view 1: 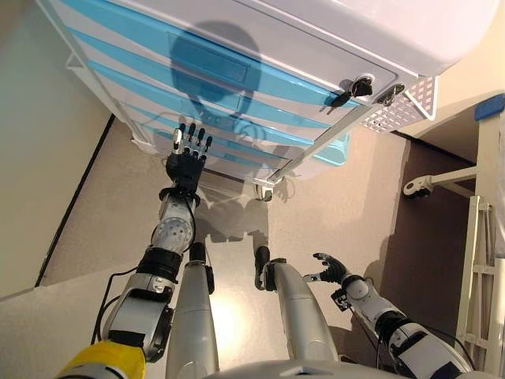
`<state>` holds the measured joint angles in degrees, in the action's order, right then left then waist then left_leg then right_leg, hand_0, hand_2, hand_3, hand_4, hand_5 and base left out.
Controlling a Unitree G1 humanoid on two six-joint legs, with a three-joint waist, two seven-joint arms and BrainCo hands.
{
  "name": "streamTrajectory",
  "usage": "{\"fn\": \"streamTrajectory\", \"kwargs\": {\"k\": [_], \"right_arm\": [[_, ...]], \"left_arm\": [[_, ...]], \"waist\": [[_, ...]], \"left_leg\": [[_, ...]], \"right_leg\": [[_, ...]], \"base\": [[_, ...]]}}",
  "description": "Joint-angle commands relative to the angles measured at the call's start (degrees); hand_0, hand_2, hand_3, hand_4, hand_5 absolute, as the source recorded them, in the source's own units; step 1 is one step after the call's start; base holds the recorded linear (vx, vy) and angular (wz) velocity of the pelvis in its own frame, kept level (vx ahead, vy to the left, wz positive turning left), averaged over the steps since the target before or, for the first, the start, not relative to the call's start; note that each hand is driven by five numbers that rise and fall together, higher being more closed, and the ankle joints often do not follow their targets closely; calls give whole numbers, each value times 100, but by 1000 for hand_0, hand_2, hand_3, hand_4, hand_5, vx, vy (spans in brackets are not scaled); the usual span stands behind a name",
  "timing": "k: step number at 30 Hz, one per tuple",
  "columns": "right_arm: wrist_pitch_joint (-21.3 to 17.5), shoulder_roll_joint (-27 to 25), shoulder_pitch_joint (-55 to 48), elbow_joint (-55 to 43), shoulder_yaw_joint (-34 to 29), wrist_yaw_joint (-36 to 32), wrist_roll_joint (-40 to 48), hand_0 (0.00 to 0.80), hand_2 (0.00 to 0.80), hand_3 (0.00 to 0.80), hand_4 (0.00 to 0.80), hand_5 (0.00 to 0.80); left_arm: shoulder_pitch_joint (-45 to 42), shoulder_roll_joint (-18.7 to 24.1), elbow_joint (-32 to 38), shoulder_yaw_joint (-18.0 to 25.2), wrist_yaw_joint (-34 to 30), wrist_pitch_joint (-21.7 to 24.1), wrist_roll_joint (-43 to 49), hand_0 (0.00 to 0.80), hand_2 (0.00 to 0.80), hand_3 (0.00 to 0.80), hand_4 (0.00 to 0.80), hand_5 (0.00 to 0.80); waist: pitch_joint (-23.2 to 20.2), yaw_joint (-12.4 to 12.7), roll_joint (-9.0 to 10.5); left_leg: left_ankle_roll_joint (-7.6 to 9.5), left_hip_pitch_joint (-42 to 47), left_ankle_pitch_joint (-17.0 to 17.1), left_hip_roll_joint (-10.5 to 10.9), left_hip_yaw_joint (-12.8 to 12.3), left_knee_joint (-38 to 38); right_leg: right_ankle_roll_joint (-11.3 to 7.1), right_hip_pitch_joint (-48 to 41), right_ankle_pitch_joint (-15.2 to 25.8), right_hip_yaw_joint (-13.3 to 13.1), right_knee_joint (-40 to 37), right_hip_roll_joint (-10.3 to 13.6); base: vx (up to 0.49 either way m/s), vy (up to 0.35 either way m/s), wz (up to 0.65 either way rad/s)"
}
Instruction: Open the drawer and pick up the medicine
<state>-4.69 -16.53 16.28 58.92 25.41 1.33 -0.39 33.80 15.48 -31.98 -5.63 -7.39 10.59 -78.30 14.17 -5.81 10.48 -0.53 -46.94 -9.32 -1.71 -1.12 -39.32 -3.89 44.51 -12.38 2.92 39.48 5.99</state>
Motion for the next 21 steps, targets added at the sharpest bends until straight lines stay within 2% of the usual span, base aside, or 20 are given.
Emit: {"fn": "streamTrajectory", "kwargs": {"k": [1,8,21], "right_arm": [[-108,-347,-64,59,87,-7,142,0,0,0,0,0],[-128,-360,-133,89,100,-33,221,0,0,0,0,0],[-135,-320,-189,153,59,-33,325,0,0,0,0,0]], "left_arm": [[322,-59,-134,24,-98,174,63,0,0,0,0,0],[801,100,-505,164,-4,245,-14,0,0,0,0,0],[1169,131,-413,73,21,323,-21,0,0,0,0,0]], "waist": [[-110,-91,-263],[-198,-249,-197],[-335,-365,-194]], "left_leg": [[257,76,-467,203,-41,-82],[274,-48,-484,149,-84,-63],[237,-241,-378,115,-66,129]], "right_leg": [[-199,102,422,16,-328,-50],[-239,238,537,-43,-470,-147],[-271,406,740,-22,-727,-189]], "base": [[28,60,-16],[10,23,-10],[2,-1,-3]]}}
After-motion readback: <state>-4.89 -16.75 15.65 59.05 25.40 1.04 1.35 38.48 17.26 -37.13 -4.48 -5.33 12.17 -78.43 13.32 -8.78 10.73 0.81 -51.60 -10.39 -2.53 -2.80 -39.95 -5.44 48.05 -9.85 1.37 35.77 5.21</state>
